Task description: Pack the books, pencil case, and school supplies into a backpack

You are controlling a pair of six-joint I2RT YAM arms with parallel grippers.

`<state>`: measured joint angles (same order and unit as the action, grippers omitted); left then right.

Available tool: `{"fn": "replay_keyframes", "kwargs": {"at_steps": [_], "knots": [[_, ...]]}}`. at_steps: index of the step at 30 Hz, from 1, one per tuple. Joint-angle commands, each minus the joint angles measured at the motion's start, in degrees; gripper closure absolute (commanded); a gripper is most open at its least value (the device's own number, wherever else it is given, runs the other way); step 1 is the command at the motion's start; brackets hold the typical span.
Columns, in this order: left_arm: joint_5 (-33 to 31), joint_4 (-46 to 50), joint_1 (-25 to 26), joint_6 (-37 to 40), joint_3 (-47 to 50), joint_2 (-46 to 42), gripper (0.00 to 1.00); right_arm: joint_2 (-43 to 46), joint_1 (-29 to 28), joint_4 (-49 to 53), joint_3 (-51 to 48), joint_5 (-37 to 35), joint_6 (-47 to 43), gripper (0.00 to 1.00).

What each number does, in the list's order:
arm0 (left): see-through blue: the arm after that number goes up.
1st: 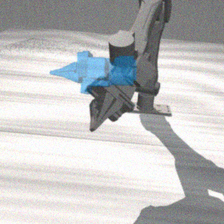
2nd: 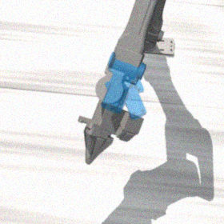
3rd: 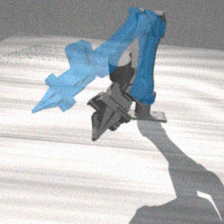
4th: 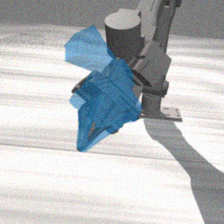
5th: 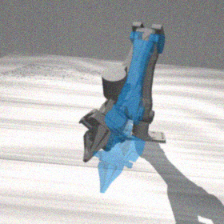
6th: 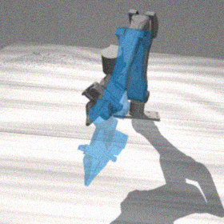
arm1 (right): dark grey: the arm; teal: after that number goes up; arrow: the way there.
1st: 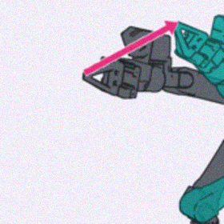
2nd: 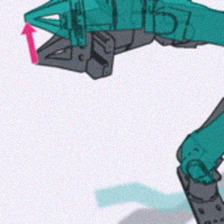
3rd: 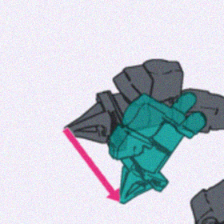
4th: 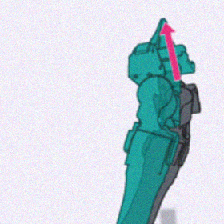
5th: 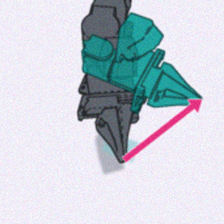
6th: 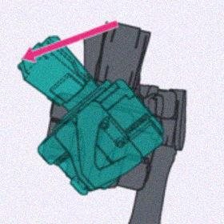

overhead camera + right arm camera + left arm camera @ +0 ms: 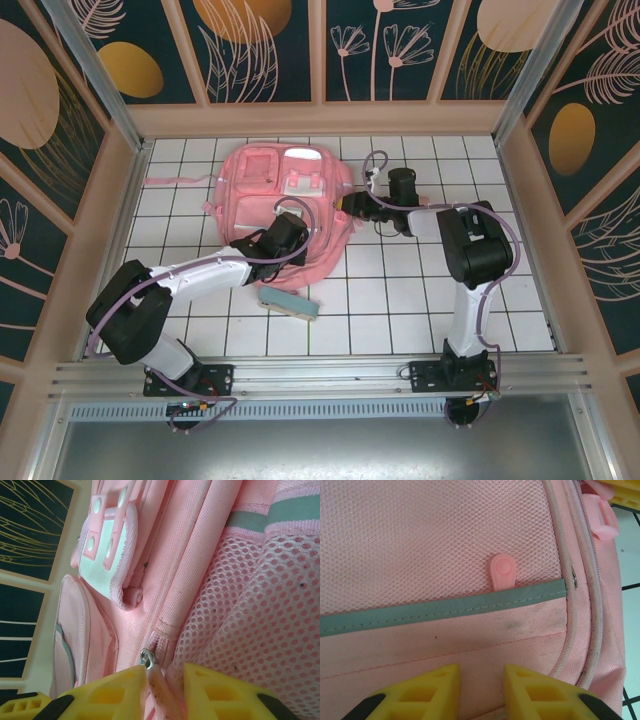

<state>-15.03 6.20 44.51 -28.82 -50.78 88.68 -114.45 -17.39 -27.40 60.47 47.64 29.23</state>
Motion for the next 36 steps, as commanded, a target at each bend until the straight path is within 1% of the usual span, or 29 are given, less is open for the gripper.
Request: {"fn": "replay_keyframes", "kwargs": {"at_steps": [1, 2, 5, 7, 9, 14, 16, 18, 21, 26, 32, 36], "knots": [[0.9, -0.2, -0.1, -0.4, -0.9, 0.8, 0.7, 2.6, -0.6, 0.3, -0.9, 3.3, -1.3, 0.76], [0.9, -0.2, -0.1, -0.4, -0.8, 0.8, 0.7, 2.6, -0.6, 0.3, -1.0, 3.3, -1.4, 0.77], [0.8, -0.1, -0.1, -0.2, -0.9, 0.8, 0.7, 2.9, -0.5, 0.3, -1.1, 3.2, -1.5, 0.86], [0.8, -0.1, -0.1, -0.4, -0.9, 0.8, 0.7, 3.3, -0.5, 0.8, -1.1, 2.9, -2.0, 0.89], [0.8, -0.1, -0.1, -0.4, -0.9, 1.0, 0.7, 3.9, -0.7, 1.4, -1.2, 2.5, -2.6, 1.0], [0.1, -0.1, -0.1, -1.2, -1.3, 1.9, 0.7, 6.8, -1.3, 4.3, -2.5, -1.1, -5.6, 1.0], [-0.7, 0.4, -0.1, -2.0, -2.0, 3.1, 0.73, 8.4, -2.0, 5.8, -3.3, -3.7, -7.5, 1.0], [-1.5, 1.2, -0.1, -2.9, -3.4, 4.9, 0.77, 10.3, -3.3, 8.5, -3.8, -8.2, -10.3, 1.0], [-3.0, 2.2, -0.2, -4.5, -4.6, 7.4, 0.82, 12.2, -5.7, 12.1, -4.2, -12.8, -14.0, 1.0], [-3.6, 2.5, -0.7, -6.9, -8.9, 11.7, 0.83, 14.3, -9.5, 15.9, -5.6, -19.1, -17.5, 1.0], [-3.6, 2.6, -1.5, -8.6, -11.2, 14.2, 0.83, 18.1, -13.3, 17.6, -9.4, -23.4, -19.1, 1.0], [-3.9, 1.7, -1.7, -8.8, -11.0, 12.7, 0.82, 20.3, -13.6, 16.5, -13.2, -23.9, -18.3, 1.0]]}}
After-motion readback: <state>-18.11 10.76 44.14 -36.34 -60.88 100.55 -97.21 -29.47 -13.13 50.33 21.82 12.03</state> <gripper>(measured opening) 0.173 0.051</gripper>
